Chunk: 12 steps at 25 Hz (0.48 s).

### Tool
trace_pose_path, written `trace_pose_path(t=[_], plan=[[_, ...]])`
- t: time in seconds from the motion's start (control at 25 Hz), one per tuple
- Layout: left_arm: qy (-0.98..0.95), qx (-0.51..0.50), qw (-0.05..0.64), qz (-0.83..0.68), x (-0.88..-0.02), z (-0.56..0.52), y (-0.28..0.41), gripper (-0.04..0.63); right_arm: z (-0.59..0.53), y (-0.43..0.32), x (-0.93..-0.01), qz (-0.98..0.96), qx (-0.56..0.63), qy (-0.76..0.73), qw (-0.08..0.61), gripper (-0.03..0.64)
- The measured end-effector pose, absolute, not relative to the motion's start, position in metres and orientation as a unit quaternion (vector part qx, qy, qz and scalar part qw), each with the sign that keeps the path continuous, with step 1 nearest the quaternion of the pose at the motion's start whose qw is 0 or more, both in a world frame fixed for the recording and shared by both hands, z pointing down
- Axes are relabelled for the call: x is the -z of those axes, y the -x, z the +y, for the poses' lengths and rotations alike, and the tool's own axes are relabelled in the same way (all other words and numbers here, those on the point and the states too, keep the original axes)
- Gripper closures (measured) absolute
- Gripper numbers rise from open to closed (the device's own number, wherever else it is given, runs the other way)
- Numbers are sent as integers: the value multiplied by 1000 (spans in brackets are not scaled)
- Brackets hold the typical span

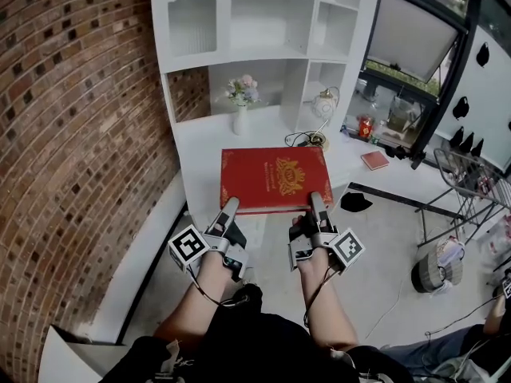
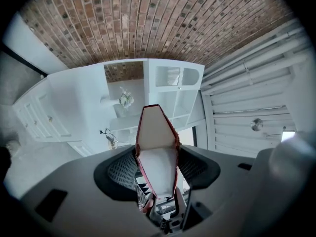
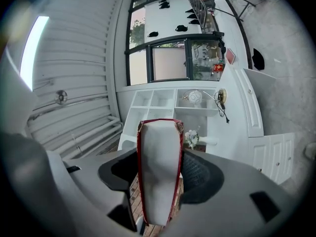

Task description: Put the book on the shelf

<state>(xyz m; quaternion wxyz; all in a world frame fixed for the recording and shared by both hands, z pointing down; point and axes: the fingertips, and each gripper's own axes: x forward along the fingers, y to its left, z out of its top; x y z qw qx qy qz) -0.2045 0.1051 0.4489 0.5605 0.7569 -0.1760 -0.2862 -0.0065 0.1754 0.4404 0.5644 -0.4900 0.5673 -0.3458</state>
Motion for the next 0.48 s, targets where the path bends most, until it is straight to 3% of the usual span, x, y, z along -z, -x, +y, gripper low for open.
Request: trace_pose_path(t=[0.48], plan=[[-764,281,553,-178,-464,10,162,339,79,-36,-455,571,340,481,572,354]])
